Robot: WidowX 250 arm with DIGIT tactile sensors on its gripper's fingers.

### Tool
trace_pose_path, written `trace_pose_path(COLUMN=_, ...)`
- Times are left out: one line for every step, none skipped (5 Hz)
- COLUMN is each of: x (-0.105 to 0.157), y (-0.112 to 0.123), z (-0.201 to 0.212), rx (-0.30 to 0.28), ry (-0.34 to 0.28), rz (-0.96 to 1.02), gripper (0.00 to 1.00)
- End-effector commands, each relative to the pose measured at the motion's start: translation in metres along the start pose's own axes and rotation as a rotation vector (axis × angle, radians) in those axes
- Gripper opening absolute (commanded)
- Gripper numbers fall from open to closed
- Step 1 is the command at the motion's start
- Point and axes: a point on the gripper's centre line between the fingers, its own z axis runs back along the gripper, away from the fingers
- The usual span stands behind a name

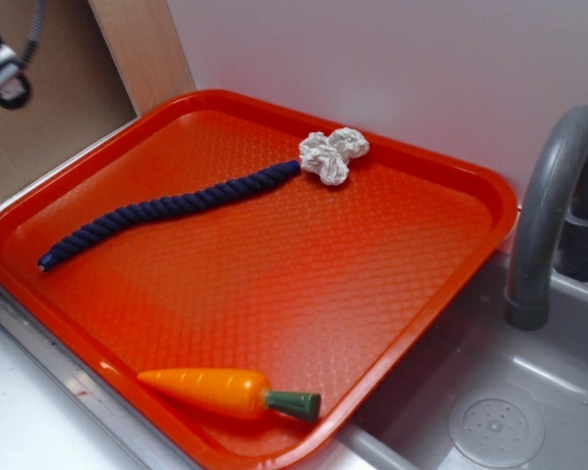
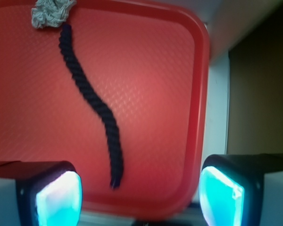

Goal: Grab the blue rope.

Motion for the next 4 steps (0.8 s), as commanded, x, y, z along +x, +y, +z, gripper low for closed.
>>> trace_pose_path(x=0.031, y=-0.027, z=-0.063, rx=-0.029, ry=0.047, rz=-0.138, gripper=1.00)
trace_pose_path(x=0.029, y=-0.033, z=-0.097, rx=-0.032, ry=0.096, rz=-0.229, gripper=1.00)
trace_pose_path(x=0.025, y=-0.038, z=-0.123, rx=-0.042, ry=0.146, rz=-0.249, gripper=1.00)
trace_pose_path(x=0.022, y=-0.041, z=-0.139, rx=-0.032, ry=0.182, rz=-0.295, gripper=1.00)
